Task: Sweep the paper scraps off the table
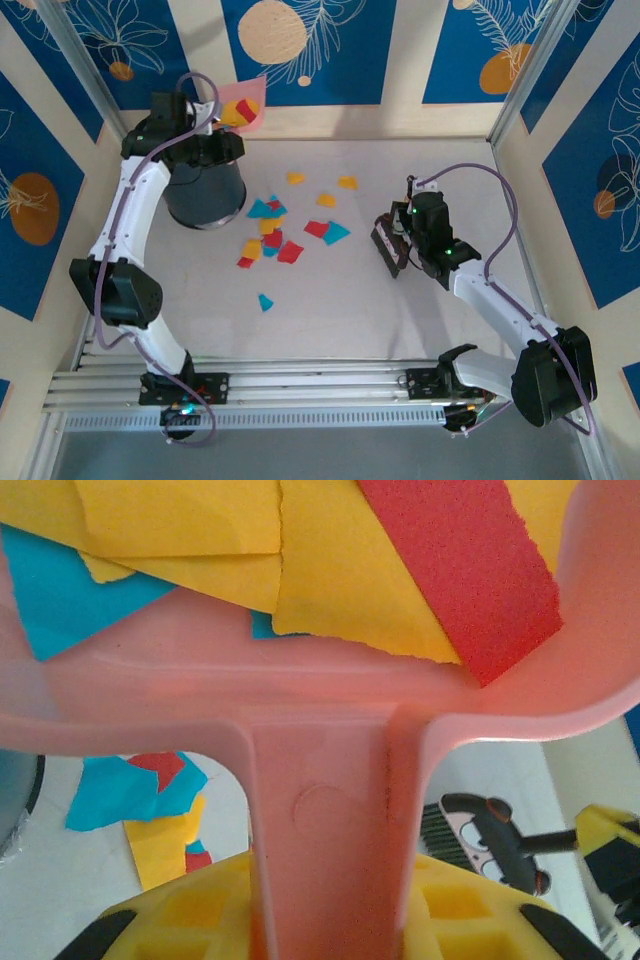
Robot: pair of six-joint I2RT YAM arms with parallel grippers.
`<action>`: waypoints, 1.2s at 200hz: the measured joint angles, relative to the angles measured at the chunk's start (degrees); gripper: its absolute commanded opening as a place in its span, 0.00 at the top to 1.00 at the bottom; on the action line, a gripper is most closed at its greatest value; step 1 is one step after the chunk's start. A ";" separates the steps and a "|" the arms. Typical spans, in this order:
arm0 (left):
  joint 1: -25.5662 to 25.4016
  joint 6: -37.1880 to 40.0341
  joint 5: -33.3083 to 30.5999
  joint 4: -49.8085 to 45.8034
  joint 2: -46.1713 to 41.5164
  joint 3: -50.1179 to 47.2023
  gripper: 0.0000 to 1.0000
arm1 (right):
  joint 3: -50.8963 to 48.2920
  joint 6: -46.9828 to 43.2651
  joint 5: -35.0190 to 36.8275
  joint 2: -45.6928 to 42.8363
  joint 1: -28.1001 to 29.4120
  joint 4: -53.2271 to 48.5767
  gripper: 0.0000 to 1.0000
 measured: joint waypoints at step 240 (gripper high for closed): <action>6.36 -49.51 16.44 53.90 -6.12 -28.52 1.00 | 0.00 0.44 -0.17 1.55 0.00 -0.79 1.00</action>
